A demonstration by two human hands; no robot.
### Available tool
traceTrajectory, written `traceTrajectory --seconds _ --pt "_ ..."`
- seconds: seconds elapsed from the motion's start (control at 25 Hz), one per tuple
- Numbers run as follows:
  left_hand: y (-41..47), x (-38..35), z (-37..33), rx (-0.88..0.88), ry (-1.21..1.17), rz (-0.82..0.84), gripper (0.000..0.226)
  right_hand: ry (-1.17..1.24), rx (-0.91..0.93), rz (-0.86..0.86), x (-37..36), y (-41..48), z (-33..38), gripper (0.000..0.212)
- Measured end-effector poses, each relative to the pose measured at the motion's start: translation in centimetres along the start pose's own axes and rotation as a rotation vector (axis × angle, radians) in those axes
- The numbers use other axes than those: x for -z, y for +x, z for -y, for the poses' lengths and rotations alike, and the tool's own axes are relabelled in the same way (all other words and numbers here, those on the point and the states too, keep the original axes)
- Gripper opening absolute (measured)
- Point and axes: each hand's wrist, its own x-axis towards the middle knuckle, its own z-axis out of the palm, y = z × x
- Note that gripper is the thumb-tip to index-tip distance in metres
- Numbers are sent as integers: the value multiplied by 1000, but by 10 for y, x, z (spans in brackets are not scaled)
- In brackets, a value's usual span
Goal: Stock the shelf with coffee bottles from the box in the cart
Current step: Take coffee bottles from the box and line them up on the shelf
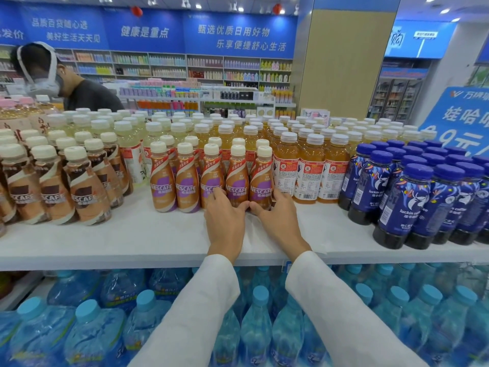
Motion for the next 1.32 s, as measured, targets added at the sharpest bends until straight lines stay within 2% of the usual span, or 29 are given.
traceTrajectory --seconds 0.2,0.36,0.52,0.64,0.76,0.92,1.04,1.08,1.12,1.16,1.2,1.28,1.32 --pt "-23 20 1 31 -39 7 40 11 31 0 17 -38 7 62" --pt "-59 61 14 17 -64 7 39 85 64 34 19 -92 16 49" --pt "-103 124 54 68 -165 -78 29 289 134 205 -4 -149 26 32" --pt "-147 177 95 133 -144 -177 28 439 59 374 -42 -201 30 25" --pt "-199 230 149 306 -118 -251 30 511 -6 540 -94 -257 21 23" --pt "-285 305 219 604 -78 -424 21 400 -116 809 -178 -346 3 27" --pt "-348 352 263 827 -59 -576 21 288 -194 1154 -234 -407 -10 37" --pt "-366 365 275 899 -68 -621 22 236 -138 1190 -244 -423 -15 50" --pt "-384 378 286 963 -67 -664 23 213 -129 1127 -264 -440 -27 66" --pt "-399 389 296 1017 -65 -704 23 172 -115 1051 -279 -456 -35 74" --pt "-413 402 305 1066 -69 -750 22 97 -70 1061 -291 -472 -29 68" --pt "-432 425 318 1129 -80 -829 21 11 -60 1214 -315 -489 -13 17" --pt "-440 437 328 1144 -83 -865 20 -19 -87 1317 -328 -496 -6 16"
